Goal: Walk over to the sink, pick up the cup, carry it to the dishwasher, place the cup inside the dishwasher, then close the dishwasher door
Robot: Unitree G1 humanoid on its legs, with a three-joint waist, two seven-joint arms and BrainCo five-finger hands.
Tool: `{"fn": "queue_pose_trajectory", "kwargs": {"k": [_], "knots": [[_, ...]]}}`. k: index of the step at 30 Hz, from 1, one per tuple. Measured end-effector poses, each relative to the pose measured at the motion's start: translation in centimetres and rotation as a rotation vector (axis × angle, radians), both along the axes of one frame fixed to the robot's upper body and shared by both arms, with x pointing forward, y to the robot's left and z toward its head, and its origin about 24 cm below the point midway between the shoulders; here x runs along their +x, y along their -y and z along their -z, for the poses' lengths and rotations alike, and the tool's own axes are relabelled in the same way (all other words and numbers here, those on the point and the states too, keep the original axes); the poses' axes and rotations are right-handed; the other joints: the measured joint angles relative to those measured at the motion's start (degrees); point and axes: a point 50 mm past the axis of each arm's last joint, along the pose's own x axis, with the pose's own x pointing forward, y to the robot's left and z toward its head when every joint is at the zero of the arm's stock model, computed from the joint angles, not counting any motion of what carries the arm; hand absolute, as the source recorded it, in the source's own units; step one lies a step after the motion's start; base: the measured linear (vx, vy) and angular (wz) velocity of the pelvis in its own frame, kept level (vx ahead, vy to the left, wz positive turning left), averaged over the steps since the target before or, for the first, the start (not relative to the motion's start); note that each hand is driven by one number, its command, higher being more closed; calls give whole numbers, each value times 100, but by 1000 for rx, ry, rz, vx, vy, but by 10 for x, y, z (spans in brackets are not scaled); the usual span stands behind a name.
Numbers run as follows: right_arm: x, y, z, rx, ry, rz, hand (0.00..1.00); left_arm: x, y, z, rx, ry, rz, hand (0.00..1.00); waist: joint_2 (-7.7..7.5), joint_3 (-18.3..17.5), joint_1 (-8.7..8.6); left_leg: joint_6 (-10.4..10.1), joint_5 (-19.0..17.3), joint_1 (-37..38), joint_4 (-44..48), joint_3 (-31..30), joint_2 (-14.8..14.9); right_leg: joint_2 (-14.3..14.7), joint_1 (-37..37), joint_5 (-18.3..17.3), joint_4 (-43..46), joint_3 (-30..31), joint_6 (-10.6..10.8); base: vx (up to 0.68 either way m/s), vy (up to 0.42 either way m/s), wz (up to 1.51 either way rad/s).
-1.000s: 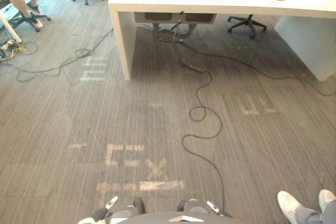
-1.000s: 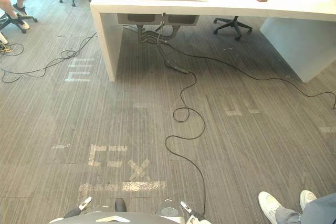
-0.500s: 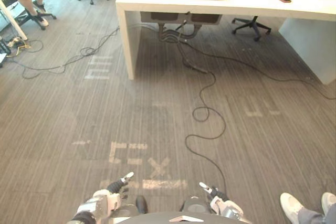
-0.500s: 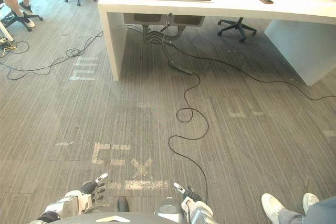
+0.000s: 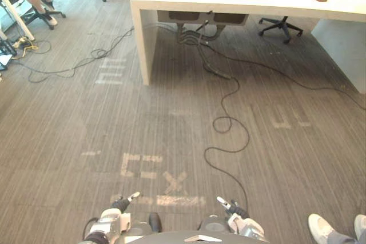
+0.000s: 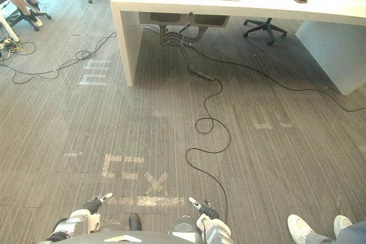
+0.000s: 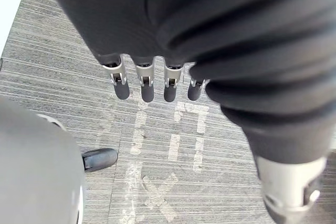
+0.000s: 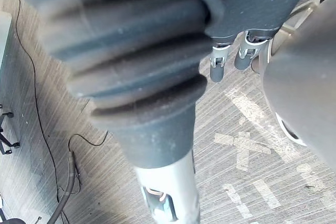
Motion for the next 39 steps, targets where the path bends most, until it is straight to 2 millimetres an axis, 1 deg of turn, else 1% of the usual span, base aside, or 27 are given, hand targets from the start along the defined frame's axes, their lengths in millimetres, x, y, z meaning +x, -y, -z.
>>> {"fn": "queue_pose_trajectory", "kwargs": {"k": [5, 9, 13, 16, 17, 18, 19, 20, 21, 22, 23, 24, 25, 26, 27, 28, 29, 30, 31, 32, 33, 34, 35, 36, 37, 38, 39], "knots": [[0, -4, 0, -16, 2, -12, 0, -2, -1, 0, -19, 40, -44, 0, 1, 1, -7, -73, -47, 126, -2, 139, 58, 71, 73, 18, -45, 122, -21, 0, -5, -13], [0, -4, 1, -16, -11, -11, 0, 0, 2, -3, -49, 70, -35, 0, -4, 3, -2, -71, -53, 156, -2, 175, 54, 58, 63, 18, -8, 144, -23, -6, 7, -4], [-3, -4, 2, 6, -45, -9, 0, -1, 6, -4, -79, 91, -25, 0, -19, 11, 20, -32, -79, 164, -2, 197, 18, -4, 34, -2, 121, 195, -8, 12, 25, -3], [-6, -1, 3, 21, -65, 0, 0, -2, 7, -4, -111, 96, -9, 0, -41, 15, 56, 43, -127, 153, -1, 268, -3, -54, -69, -35, 347, 257, -17, 11, 27, -16], [-7, 0, 3, 25, -66, 10, 0, -1, 8, -4, -118, 91, -5, 0, -51, 16, 65, 89, -157, 129, 0, 327, 4, -66, -198, 15, 495, 256, -24, 32, 17, -27], [-6, 4, 2, 26, -60, 28, 0, -2, 9, -4, -133, 78, 1, 0, -58, 4, 70, 126, -138, 23, 2, 354, 70, -61, -472, 156, 761, 233, -195, 29, 21, -29], [-5, 7, 1, 19, -56, 31, 0, -2, 10, -4, -141, 69, 4, 0, 7, -12, 65, 148, -127, -45, 3, 381, 133, -52, -627, 262, 919, 165, -319, 17, 27, -34], [-1, 15, -1, -7, -49, 37, 0, -2, 12, -3, -163, 68, -5, 0, 86, 31, 61, 191, -121, -83, 2, 493, 242, -177, -976, 378, 1579, -19, -626, 8, 20, -29], [1, 21, -3, -21, -44, 43, 0, -1, 10, -4, -165, 73, -11, 0, 48, 84, 64, 201, -127, -62, 3, 518, 246, -332, -1191, 412, 2161, -68, -745, 8, -1, -25], [-5, 24, -1, -15, -72, 56, 0, 0, 6, -4, -163, 74, -32, 0, -8, 149, 57, 219, -140, 16, 5, 483, 253, -502, -1481, 560, 2996, 9, -825, 56, -53, -3], [-21, 22, 5, 7, -137, 65, 0, 0, 2, -4, -169, 78, -63, 0, -72, 174, 39, 223, -147, 126, 20, 413, 307, -429, -1607, 528, 3291, 207, -604, 87, -78, 14], [-29, 20, 8, 20, -167, 69, 0, 0, 2, -4, -174, 82, -76, 0, -82, 197, 30, 222, -148, 163, 42, 340, 330, -382, -1632, 346, 3353, 313, -487, 139, -106, 34], [-45, 15, 13, 53, -202, 115, 0, 2, 2, -5, -177, 96, -84, 0, -65, 251, -14, 184, -216, 168, 153, 219, 410, -252, -1639, 22, 3136, 501, -334, 132, -127, 41], [-55, 6, 16, 83, -227, 135, 0, 6, 3, -6, -182, 111, -82, 0, -23, 322, -67, 123, -351, 149, 376, 162, 515, -85, -1627, -73, 2498, 767, -245, 161, -159, 35], [-62, 0, 19, 104, -246, 151, 0, 7, 4, -6, -187, 116, -85, 0, 2, 342, -100, 79, -447, 121, 515, 156, 577, 27, -1626, -15, 1785, 1002, -193, 164, -210, 21], [-70, 1, 20, 104, -265, 167, 0, 11, 8, -8, -199, 133, -83, 0, 11, 351, -135, -19, -598, -4, 738, 137, 642, 97, -1612, 370, 462, 1362, -32, 117, -149, 8], [-71, 0, 20, 105, -268, 169, 0, 13, 9, -9, -205, 142, -85, 0, 9, 353, -135, -36, -626, -34, 790, 129, 652, 93, -1618, 465, 219, 1435, 1, 128, -180, 15], [-74, -1, 21, 113, -276, 181, 0, 22, 14, -13, -230, 177, -102, 0, 14, 404, -129, -136, -743, -96, 981, 53, 718, 61, -1606, 748, -466, 1638, 68, 139, -198, 20], [-74, -1, 21, 117, -275, 190, 0, 30, 17, -18, -247, 209, -125, 0, 9, 440, -131, -248, -840, -146, 1142, -13, 793, 29, -1607, 835, -715, 1747, 114, 178, -262, 24], [-74, -1, 21, 118, -276, 190, 0, 37, 18, -23, -265, 240, -140, 0, -34, 469, -112, -372, -950, -164, 1305, -76, 865, -16, -1588, 847, -733, 1784, 141, 182, -322, 34], [-80, -4, 22, 125, -290, 189, 0, 43, 16, -28, -273, 272, -153, 0, -165, 479, -106, -573, -1093, -137, 1494, -196, 898, -91, -1437, 654, -645, 1846, 226, 161, -298, 38], [-82, -7, 23, 134, -296, 190, 0, 46, 14, -31, -271, 286, -152, 0, -306, 433, -96, -687, -1167, -123, 1595, -267, 875, -152, -1334, 524, -640, 1880, 277, 276, -498, 42], [-83, -8, 23, 140, -295, 195, 0, 52, 19, -36, -293, 306, -151, 0, -219, 452, -78, -849, -1291, -86, 1765, -354, 1082, -19, -1432, 744, -212, 1855, 343, 308, -515, 27], [-83, -2, 22, 131, -285, 207, 0, 55, 25, -38, -307, 314, -126, 0, -65, 432, -88, -1026, -1404, -44, 1812, -432, 1305, 154, -1605, 698, 315, 1885, 266, 256, -428, 16], [-82, 1, 21, 130, -279, 220, 0, 55, 26, -38, -311, 309, -123, 0, -12, 400, -94, -1093, -1447, -13, 1799, -467, 1384, 208, -1698, 648, 574, 1889, 184, 211, -330, 10], [-86, 2, 22, 140, -281, 244, 0, 52, 31, -36, -320, 290, -118, 0, 73, 261, -120, -1203, -1520, 58, 1793, -507, 1552, 308, -1893, 487, 974, 1879, -29, 337, -329, -1], [-89, 9, 21, 128, -286, 262, 0, 47, 38, -33, -339, 274, -117, 0, 285, 124, -120, -1072, -1699, -91, 2328, -636, 1737, 466, -2017, 229, 1229, 1807, -246, 414, -380, -11]]}}
